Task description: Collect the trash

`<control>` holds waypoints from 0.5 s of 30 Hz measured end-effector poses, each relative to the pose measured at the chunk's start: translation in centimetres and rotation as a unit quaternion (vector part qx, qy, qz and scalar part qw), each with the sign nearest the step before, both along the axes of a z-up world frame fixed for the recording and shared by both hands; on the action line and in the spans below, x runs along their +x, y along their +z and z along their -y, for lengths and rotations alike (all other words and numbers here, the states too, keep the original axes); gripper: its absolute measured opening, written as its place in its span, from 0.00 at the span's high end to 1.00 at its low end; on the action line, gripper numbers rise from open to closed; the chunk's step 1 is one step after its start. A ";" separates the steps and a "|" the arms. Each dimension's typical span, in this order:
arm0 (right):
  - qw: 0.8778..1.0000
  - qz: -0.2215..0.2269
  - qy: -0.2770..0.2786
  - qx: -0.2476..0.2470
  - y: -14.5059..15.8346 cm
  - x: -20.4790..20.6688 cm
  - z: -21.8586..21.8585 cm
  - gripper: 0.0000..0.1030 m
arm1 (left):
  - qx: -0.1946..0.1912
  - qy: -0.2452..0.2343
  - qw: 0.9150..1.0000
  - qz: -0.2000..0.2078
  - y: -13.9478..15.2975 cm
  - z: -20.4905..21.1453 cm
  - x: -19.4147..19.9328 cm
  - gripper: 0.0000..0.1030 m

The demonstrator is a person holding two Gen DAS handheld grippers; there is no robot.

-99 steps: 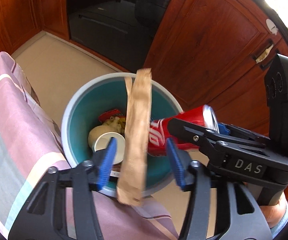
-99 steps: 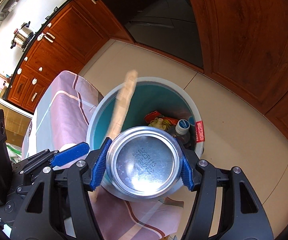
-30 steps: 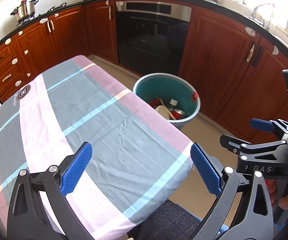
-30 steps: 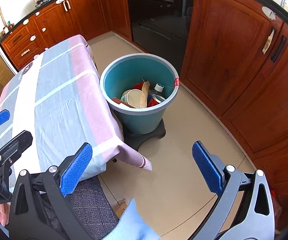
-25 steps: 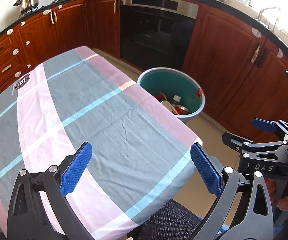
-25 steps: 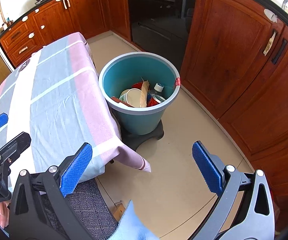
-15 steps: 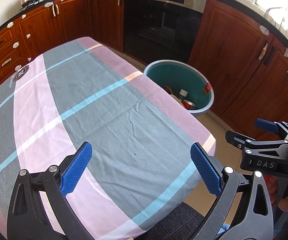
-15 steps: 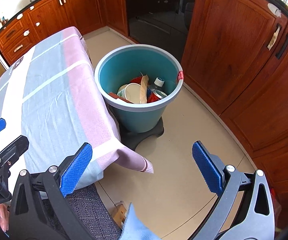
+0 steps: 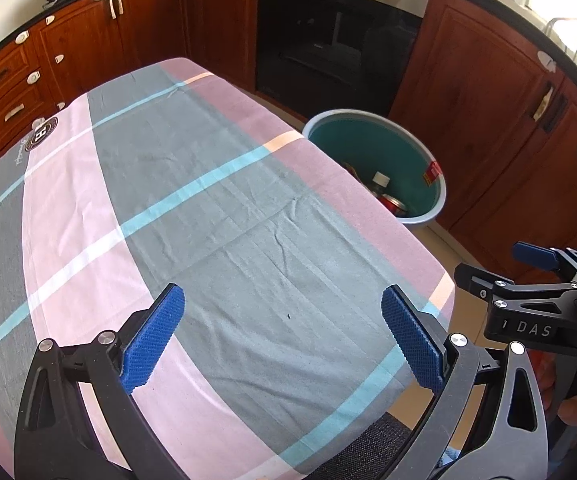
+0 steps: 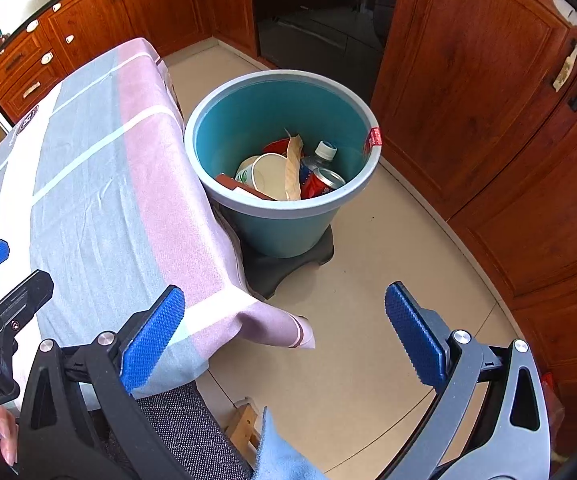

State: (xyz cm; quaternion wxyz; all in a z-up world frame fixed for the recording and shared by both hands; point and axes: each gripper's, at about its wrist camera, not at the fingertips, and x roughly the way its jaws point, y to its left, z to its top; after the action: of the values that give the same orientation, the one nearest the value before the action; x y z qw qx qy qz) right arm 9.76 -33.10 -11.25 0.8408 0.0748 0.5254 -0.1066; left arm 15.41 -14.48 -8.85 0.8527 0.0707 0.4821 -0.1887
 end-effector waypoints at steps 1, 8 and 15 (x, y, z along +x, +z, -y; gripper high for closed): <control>1.000 0.000 0.000 0.001 0.0 0.1 0.0 0.07 | 0.000 0.001 1.000 0.000 0.0 0.0 0.1 0.04; 1.000 -0.004 -0.002 -0.001 -0.1 0.6 0.0 0.07 | 0.000 0.003 1.000 -0.002 -0.1 -0.1 0.5 0.04; 1.000 -0.005 -0.001 -0.001 -0.1 1.0 -0.1 0.07 | 0.000 0.004 1.000 -0.002 -0.1 -0.2 0.7 0.04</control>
State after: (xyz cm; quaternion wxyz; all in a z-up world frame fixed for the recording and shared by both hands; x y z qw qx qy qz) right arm 10.80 -32.98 -11.36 0.8383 0.0738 0.5293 -0.1083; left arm 16.09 -14.23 -8.93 0.8523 0.0683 0.4842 -0.1859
